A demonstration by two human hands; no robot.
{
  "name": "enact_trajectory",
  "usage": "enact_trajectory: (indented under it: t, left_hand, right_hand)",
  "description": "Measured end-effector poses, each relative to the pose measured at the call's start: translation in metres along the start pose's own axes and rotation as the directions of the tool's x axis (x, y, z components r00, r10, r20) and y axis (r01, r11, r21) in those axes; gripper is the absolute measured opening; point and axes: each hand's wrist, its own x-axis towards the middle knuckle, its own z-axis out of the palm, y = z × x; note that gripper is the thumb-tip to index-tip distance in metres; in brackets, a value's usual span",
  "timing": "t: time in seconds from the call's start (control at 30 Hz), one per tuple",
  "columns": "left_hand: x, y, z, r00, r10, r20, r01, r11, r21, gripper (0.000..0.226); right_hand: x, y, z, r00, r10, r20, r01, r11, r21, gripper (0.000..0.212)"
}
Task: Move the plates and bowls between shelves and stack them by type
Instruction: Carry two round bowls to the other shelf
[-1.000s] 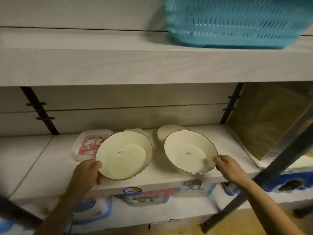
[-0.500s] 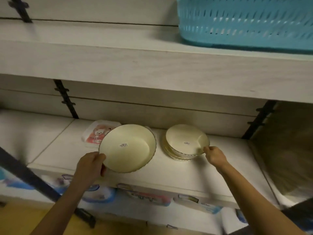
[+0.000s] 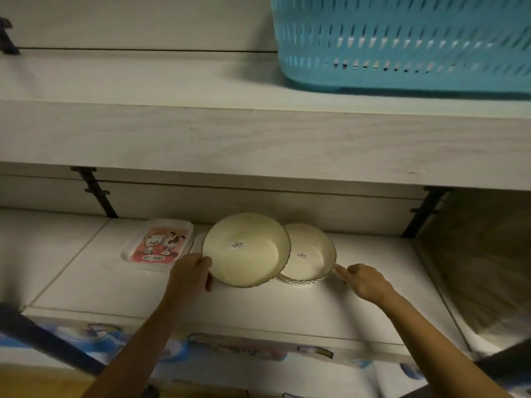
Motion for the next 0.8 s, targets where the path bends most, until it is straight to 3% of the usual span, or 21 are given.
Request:
enact_trajectory:
  t: [0.17,0.43,0.67,0.8]
  left_hand:
    - [0.030,0.019,0.049,0.998,-0.034,0.052,0.035,0.999,-0.006,0.042]
    - [0.051,0.043,0.107,0.979,-0.012,0.205,-0.034,0.975,0.218,0.035]
    - [0.047,0.037,0.122,0.980,0.057,0.191,-0.125,0.923,0.364,0.047]
    - [0.034,0.037,0.110,0.978,0.153,0.139,-0.204,0.824,0.529,0.048]
  right_hand:
    - [-0.023,0.020,-0.010,1.000,-0.020,-0.015,0.020,0.999,0.036,0.051]
    - [-0.052,0.030,-0.027,0.997,-0.033,-0.074,0.041,0.994,0.106,0.042]
    - [-0.057,0.026,-0.026,0.996,-0.048,-0.071,0.052,0.997,0.049,0.045]
    - [-0.056,0.018,-0.023,0.994,-0.090,-0.064,0.089,0.996,-0.013,0.042]
